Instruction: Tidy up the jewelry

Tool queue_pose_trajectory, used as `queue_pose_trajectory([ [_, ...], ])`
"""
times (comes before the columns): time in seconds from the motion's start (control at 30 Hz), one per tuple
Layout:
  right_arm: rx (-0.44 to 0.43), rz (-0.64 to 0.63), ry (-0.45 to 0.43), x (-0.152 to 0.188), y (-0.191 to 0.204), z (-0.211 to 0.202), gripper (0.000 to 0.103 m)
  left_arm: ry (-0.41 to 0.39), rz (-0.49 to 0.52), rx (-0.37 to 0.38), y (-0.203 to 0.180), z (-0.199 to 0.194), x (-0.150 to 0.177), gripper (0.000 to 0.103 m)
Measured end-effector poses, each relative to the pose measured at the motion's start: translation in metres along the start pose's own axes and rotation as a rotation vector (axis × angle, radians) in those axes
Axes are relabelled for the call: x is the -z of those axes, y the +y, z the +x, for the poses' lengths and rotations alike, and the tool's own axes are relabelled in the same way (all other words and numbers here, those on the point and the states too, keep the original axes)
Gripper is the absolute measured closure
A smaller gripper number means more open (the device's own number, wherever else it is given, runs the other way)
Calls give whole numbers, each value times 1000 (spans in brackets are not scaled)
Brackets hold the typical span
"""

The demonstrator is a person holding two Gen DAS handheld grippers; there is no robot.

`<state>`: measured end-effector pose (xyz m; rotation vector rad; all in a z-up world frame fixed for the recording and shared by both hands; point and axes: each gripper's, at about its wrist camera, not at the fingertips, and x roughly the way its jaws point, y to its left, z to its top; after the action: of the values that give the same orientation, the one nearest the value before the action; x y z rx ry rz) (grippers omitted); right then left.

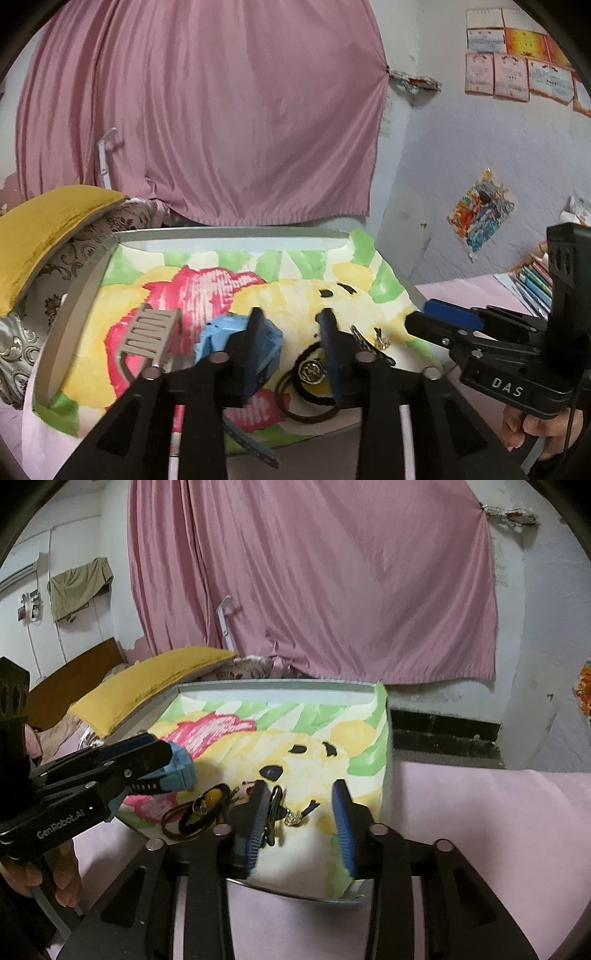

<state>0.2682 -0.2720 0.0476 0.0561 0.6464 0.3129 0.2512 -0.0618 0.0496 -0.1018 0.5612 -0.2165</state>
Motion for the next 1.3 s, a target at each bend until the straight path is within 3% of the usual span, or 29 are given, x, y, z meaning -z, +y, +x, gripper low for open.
queue_pose_trajectory([
  [0.17,16,-8,-36,-1,-1,-8,65,-62,-24,-30,4,-11,-3,48],
  [0.3,23,-16,-68,-1,-1,-14,52,-92,-52,-51,10,-17,-3,32],
  [0.6,36,-29,-126,1,2,-29,31,-112,-90,-148,23,-26,0,7],
  [0.67,40,-29,-130,0,3,-31,31,-111,-91,-165,25,-27,1,6],
  [0.97,41,-26,-215,4,6,-54,6,-132,-75,-203,26,-39,12,1],
  [1.3,22,-49,-291,15,22,-84,2,-183,-50,-219,22,-77,26,1],
])
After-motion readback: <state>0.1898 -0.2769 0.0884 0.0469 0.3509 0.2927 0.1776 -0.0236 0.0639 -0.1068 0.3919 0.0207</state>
